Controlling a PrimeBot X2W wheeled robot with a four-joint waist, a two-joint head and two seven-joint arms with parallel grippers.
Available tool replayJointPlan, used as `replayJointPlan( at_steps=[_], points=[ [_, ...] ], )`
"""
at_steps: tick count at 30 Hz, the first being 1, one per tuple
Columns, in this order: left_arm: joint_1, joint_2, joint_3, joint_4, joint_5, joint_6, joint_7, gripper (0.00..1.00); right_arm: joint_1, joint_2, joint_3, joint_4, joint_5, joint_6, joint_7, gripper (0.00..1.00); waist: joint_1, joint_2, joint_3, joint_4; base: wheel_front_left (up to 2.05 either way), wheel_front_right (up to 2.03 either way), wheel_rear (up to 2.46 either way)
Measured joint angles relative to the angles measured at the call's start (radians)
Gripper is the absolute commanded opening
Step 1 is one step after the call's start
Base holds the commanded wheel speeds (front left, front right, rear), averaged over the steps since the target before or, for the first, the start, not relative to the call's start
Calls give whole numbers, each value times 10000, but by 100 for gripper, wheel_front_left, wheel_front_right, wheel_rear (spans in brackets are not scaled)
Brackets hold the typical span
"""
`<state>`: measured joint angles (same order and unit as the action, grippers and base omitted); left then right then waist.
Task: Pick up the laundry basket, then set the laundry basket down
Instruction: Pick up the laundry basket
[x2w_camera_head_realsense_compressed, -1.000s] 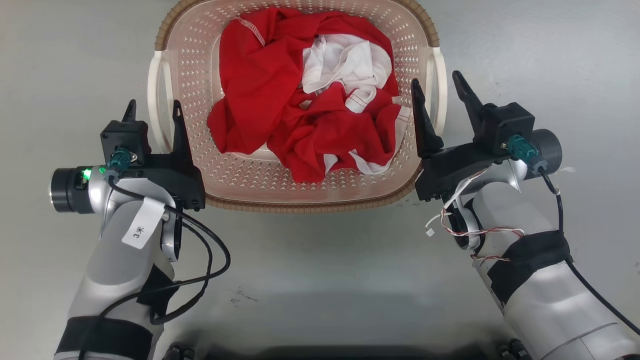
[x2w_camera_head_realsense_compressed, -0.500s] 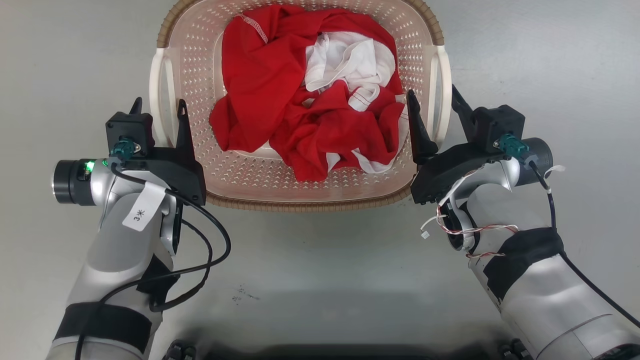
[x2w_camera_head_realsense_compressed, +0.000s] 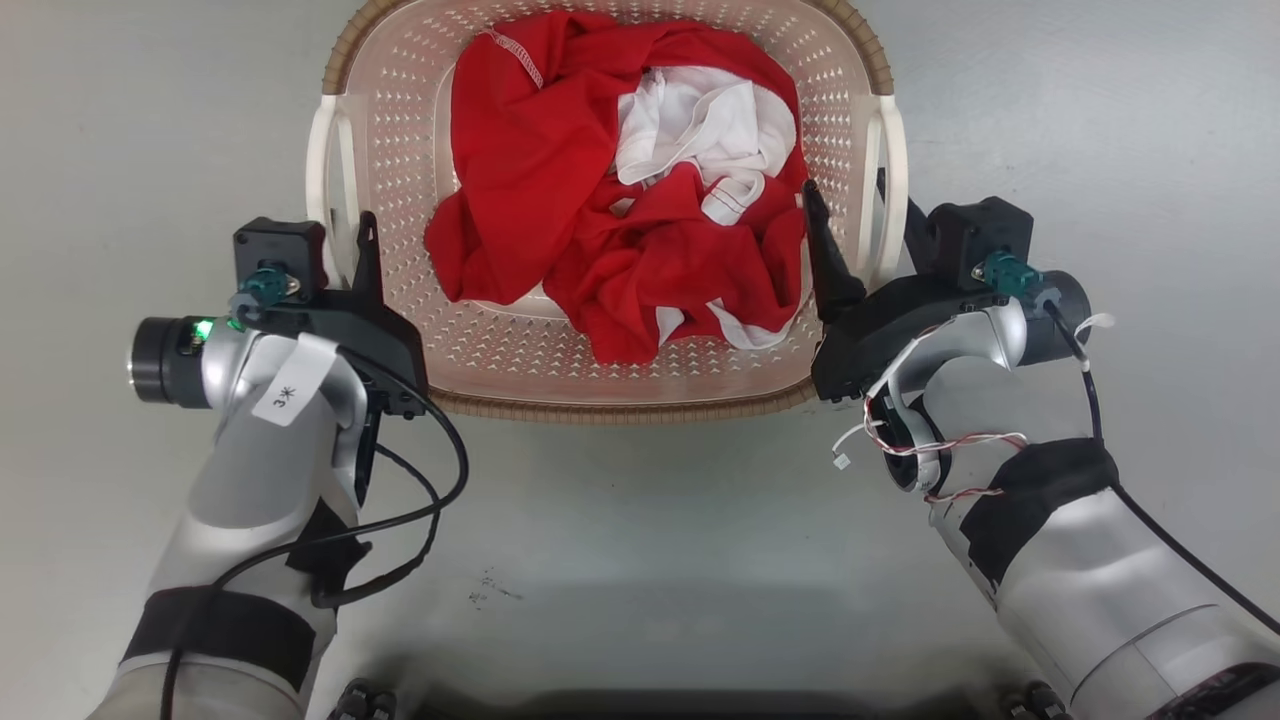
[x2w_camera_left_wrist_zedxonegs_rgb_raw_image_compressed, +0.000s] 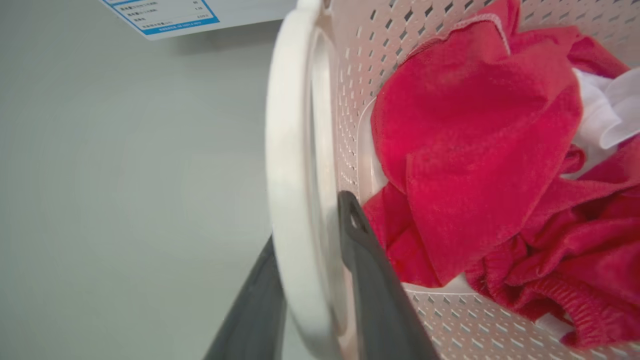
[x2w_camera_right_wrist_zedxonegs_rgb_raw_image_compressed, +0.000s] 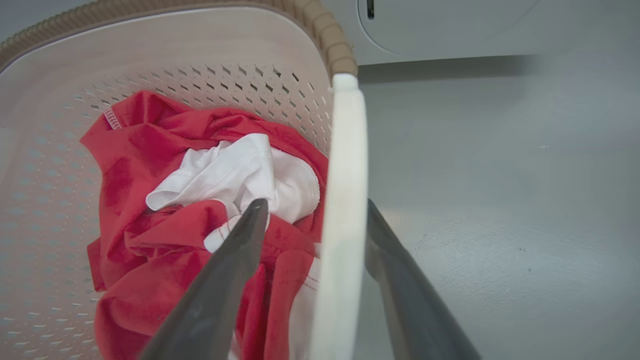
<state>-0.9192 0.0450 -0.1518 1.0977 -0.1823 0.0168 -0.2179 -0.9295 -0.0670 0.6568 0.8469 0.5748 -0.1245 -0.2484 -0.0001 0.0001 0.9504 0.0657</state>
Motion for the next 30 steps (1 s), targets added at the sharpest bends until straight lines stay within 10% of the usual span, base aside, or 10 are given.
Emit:
replayJointPlan(
  at_steps=[1, 5, 30],
  points=[
    [-17, -46, -35, 40, 0, -6, 25, 0, -42, 2, 21, 52, 61, 0, 12, 46, 0, 0, -3, 2, 0, 0, 0],
    [-128, -48, -104, 270, -33, -176, 52, 0, -62, -33, 54, 359, 257, -40, 19, 0, 0, -1, -28, 4, 0, 0, 0],
    [78, -261, -589, 1312, -284, -345, 140, 0, 46, -29, 1244, 1304, 1684, -119, 316, 0, 0, -1, -1391, -154, 0, 0, 0]
  ],
)
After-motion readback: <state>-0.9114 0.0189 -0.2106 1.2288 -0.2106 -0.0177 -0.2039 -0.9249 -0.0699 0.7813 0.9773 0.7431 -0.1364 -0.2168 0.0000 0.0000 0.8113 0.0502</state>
